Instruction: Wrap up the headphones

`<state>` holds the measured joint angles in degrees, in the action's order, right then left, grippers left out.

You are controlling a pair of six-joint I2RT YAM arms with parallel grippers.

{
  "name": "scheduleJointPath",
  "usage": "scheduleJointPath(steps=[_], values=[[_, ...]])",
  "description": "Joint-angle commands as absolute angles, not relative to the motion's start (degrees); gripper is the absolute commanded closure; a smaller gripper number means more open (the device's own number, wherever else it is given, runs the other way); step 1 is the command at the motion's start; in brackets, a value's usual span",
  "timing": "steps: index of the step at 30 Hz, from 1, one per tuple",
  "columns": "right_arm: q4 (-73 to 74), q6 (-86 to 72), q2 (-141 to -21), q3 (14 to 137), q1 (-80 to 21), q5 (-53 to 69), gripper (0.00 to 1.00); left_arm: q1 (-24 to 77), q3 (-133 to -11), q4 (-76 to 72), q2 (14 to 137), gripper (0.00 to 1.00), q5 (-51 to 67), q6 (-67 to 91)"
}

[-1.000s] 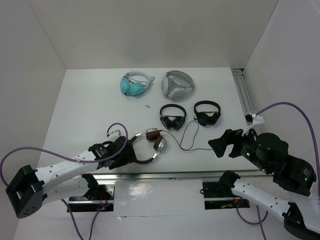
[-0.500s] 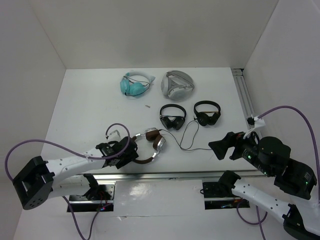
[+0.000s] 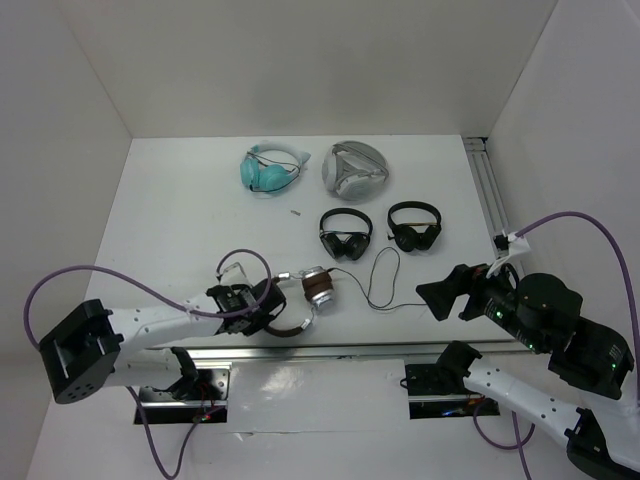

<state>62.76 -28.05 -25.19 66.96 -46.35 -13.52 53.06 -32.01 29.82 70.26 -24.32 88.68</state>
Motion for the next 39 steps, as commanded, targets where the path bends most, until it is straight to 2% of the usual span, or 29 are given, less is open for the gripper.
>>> scheduleJointPath(steps=[1,2,5,11,15,19,21,22,23,25,26,29,34,39], values=[[59.2,-28.1,-24.7,67.4,-46.1,-12.1,0.00,60.4,-34.7,48.0,66.9,1.00,-26.4,94.3],[59.2,-28.1,-24.7,67.9,-46.1,-12.1,0.00,61.9,-35.9,53.9,65.1,1.00,-28.9,95.4],[58.6,-27.6,-24.7,67.9,-46.1,-12.1,0.00,63.5,-40.2,58.4,57.8,1.00,-30.2,93.6],[54.9,-23.9,-24.7,71.1,-46.1,-9.9,0.00,63.5,-52.0,59.2,46.3,1.00,-32.1,75.8],[47.3,-19.6,-21.2,69.2,-46.1,-6.2,0.00,63.5,-67.7,65.4,48.2,1.00,-39.8,67.6],[44.9,-18.3,-23.6,67.5,-46.1,-6.7,0.00,63.5,-90.7,69.0,55.7,1.00,-47.5,55.9],[42.6,-17.0,-26.2,65.1,-46.1,-6.7,0.00,60.9,-98.0,71.4,59.6,1.00,-51.9,51.7],[41.3,-17.0,-26.9,64.3,-46.1,-6.7,0.00,59.1,-105.6,72.6,61.9,1.00,-52.9,50.4],[40.0,-16.4,-27.6,62.6,-46.1,-5.4,0.00,54.1,-109.0,72.6,66.3,1.00,-52.9,48.1],[36.5,-14.6,-30.0,62.1,-46.1,-3.9,0.00,48.0,-117.6,70.7,70.3,1.00,-48.6,39.7],[35.6,-13.7,-31.1,61.4,-46.1,-1.7,0.00,42.3,-119.8,69.7,73.1,1.00,-46.4,37.5],[31.5,-10.3,-34.8,60.7,-46.1,3.4,0.00,33.6,-126.7,67.1,76.2,1.00,-36.7,31.9],[21.5,-8.9,-37.3,56.1,-46.1,6.8,0.00,27.3,-130.6,66.5,77.3,1.00,-21.7,30.6],[9.6,-8.9,-39.3,49.9,-46.1,8.3,0.00,25.8,-127.2,65.7,74.1,1.00,-17.8,30.1]])
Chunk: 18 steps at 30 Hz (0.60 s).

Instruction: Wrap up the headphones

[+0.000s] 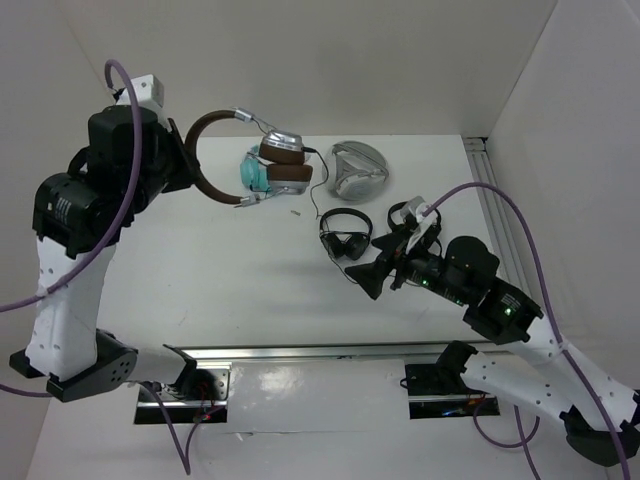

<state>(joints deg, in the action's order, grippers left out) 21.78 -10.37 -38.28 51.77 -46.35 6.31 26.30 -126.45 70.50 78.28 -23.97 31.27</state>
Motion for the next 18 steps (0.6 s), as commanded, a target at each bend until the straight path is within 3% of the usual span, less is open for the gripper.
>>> scheduleJointPath(steps=[1,7,18], values=[[8.5,-8.3,-40.3,48.6,-46.1,5.9,0.00,25.8,-127.2,66.4,74.1,1.00,-17.2,30.1],[1.0,-7.0,-43.3,44.2,-46.1,1.3,0.11,25.8,-129.1,68.2,71.8,1.00,-15.3,29.5],[-9.6,-10.5,-43.2,37.7,-46.1,7.1,0.12,25.8,-130.3,68.7,72.3,1.00,-11.4,30.7]])
